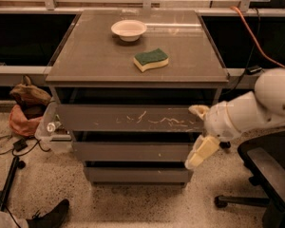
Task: Open middle drawer
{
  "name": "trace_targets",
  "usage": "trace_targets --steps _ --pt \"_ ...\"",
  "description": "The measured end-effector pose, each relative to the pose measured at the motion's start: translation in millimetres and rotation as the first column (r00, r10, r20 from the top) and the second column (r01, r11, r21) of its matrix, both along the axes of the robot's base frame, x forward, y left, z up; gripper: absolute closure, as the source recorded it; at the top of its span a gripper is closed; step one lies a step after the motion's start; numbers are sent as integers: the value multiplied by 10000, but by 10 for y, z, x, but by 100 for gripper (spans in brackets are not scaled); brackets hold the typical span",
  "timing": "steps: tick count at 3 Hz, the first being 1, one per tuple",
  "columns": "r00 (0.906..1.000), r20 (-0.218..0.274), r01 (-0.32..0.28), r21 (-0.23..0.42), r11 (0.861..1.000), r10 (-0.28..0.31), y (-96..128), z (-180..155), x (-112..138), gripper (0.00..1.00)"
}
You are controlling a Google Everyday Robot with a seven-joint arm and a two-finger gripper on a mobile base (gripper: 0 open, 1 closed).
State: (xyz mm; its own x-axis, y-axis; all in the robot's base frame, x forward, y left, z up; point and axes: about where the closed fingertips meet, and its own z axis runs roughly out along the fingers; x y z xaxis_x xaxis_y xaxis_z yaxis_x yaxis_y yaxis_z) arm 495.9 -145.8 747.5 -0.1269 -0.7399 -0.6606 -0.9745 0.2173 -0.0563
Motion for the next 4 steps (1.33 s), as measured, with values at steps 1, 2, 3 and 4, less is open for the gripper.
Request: trace_targets --steps 1,2,3,4 --pt "9997 -176 189 842 9963 -175 267 -694 -23 0" --pt "9997 -177 204 1079 9939 -186 547 -1389 60 0" --pt "9997 -178 204 1080 9939 -186 547 -1389 60 0" --pt "9977 -107 683 1287 9893 -675 493 -1649 164 0"
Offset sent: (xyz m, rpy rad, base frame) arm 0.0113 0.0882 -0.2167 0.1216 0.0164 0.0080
